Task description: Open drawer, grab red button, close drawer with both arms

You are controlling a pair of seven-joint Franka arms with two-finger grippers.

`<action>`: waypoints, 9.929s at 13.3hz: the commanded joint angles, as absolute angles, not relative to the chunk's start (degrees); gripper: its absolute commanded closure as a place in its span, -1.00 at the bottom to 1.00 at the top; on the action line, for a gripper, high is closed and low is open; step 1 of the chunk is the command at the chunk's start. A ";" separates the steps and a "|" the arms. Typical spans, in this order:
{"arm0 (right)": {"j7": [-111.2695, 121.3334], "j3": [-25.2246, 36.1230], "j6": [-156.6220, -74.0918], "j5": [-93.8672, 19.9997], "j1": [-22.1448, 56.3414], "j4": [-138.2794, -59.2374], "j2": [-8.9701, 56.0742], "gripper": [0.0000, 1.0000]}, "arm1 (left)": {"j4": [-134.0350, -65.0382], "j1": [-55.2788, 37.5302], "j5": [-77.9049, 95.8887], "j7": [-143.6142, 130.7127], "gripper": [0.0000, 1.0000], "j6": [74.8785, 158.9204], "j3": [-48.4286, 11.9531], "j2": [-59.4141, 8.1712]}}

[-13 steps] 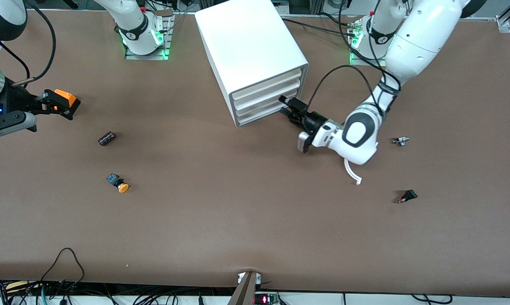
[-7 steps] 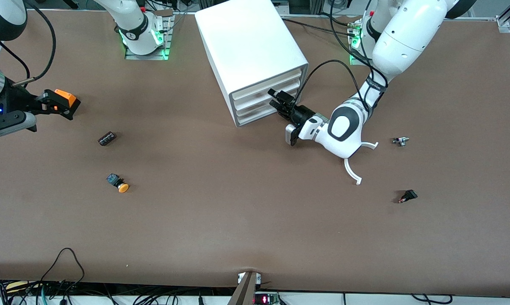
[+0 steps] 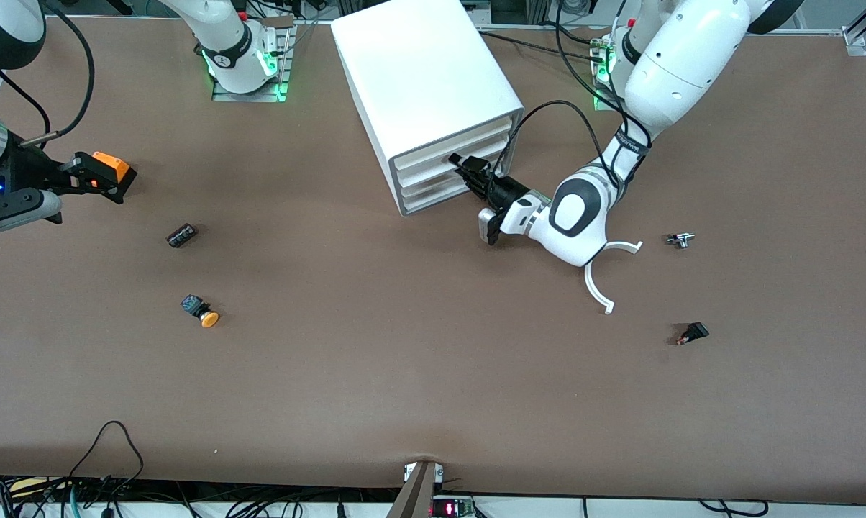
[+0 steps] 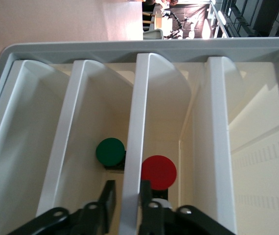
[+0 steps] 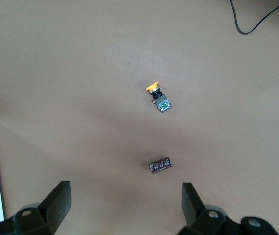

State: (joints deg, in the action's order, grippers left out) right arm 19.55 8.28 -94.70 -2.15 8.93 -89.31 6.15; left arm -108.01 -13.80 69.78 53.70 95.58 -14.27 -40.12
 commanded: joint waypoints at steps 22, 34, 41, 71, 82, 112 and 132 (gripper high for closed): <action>19.77 7.30 -97.82 -2.55 9.75 -88.07 10.11 -1.00 | -100.63 -9.58 73.39 46.67 0.84 106.69 -10.28 -41.40; 21.27 6.50 -96.33 -2.90 17.31 -87.98 12.04 -1.00 | -100.99 -5.98 64.74 30.56 -1.00 110.57 -10.02 -36.67; 16.37 5.72 -97.73 -3.77 26.69 -87.54 13.27 -1.00 | -87.04 -1.15 24.31 7.57 -1.00 95.04 -9.93 -27.96; -43.77 6.06 -115.84 1.41 57.39 -64.69 46.67 -0.79 | -82.79 8.44 -3.78 -0.18 -1.00 88.42 -9.58 -17.31; -42.28 6.42 -113.92 1.50 56.08 -64.51 44.57 1.00 | -82.71 8.35 -3.78 -0.18 -1.00 88.42 -9.58 -17.31; 26.46 5.80 -130.39 -4.92 16.44 -117.89 12.32 1.00 | -105.82 -18.09 -3.96 -65.45 -1.00 132.02 -19.86 -27.33; 29.79 5.80 -144.14 -5.01 7.91 -133.87 8.37 -1.00 | -100.02 -3.11 -3.96 -48.92 -1.00 114.79 -30.50 -24.71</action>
